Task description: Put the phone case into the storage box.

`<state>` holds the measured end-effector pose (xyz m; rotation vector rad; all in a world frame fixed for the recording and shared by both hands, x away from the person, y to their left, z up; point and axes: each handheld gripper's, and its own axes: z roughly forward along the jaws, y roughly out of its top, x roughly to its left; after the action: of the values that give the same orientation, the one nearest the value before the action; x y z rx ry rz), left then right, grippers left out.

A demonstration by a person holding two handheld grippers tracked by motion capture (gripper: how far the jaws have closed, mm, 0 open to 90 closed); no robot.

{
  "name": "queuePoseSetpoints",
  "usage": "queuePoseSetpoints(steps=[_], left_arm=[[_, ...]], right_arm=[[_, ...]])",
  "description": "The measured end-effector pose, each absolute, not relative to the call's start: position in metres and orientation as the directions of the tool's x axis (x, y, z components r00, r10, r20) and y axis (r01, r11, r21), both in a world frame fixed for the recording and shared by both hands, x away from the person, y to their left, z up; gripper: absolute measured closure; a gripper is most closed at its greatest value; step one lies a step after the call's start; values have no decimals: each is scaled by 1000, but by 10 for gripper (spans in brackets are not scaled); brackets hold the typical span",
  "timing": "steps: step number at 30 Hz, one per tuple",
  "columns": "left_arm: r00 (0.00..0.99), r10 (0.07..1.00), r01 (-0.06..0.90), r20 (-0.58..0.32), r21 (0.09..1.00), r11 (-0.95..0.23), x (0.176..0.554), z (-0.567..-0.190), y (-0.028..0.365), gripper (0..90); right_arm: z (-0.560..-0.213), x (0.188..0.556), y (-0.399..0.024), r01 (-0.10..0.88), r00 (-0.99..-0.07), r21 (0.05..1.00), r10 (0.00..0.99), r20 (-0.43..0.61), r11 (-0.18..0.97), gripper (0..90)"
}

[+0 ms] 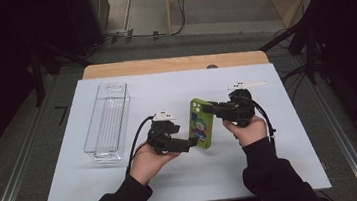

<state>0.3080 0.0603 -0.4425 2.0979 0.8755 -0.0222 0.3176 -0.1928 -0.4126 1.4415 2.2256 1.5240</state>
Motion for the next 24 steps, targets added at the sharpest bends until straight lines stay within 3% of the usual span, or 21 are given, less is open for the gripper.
queuePoseSetpoints(steps=[13, 24], left_arm=[[787, 564, 543, -251, 715, -440, 308, -432, 64, 164], [792, 566, 525, -228, 728, -441, 309, -425, 65, 163]], right_arm=[[-411, 314, -194, 579, -632, 804, 697, 338, 136, 747], [-412, 307, -185, 546, -647, 820, 707, 285, 169, 747]])
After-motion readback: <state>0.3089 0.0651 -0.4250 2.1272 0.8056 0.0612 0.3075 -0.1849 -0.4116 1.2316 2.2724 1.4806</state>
